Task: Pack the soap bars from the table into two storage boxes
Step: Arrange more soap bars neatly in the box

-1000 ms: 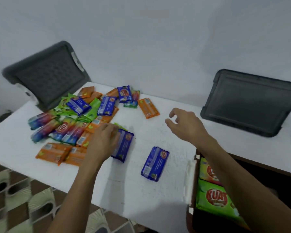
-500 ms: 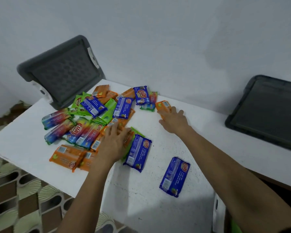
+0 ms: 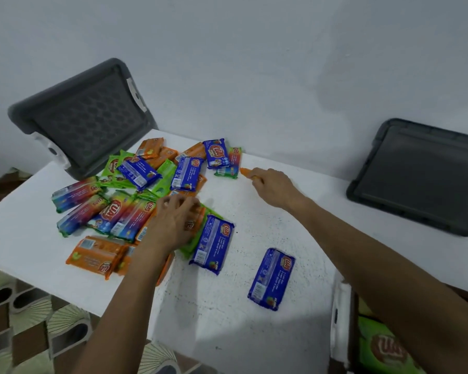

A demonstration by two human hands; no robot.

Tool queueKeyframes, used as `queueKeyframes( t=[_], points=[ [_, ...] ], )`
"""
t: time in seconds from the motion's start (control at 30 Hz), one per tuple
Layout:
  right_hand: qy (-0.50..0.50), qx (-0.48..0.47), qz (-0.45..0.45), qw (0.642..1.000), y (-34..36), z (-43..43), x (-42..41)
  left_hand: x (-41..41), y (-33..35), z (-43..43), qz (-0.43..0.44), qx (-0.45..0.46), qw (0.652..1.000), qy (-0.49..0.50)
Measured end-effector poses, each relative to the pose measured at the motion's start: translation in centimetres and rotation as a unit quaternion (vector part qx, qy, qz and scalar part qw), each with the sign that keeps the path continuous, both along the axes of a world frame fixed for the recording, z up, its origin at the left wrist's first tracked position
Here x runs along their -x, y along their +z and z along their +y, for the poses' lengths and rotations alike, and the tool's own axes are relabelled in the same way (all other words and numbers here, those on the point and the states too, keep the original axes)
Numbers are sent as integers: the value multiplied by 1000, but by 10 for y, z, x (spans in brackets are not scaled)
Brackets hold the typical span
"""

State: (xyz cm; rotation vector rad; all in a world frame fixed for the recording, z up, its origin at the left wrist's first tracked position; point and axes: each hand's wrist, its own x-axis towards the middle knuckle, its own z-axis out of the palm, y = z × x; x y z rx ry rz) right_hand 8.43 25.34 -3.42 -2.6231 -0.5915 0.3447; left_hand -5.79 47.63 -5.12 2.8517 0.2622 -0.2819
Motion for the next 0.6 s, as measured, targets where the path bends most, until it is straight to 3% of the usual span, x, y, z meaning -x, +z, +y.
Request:
queueKeyframes(
  t=[0.07,0.2,0.3,0.37,0.47,0.6],
  points=[
    [-22,-93,27,995,13,-11,6,5,2,1,-40,19,999,23],
    [-35,-154,61,986,29,-44,15,14,10,2,-135,64,985,80],
    [-49,-222,97,969,39,-68,27,22,27,-8,-231,149,955,108],
    [-56,-262,85,960,48,-81,37,27,41,-19,-274,212,935,72],
    [-61,-302,47,950,62,-107,58,34,62,-46,-286,315,905,27],
    [-84,-358,38,929,78,-147,91,39,71,-90,-235,467,852,20]
  ],
)
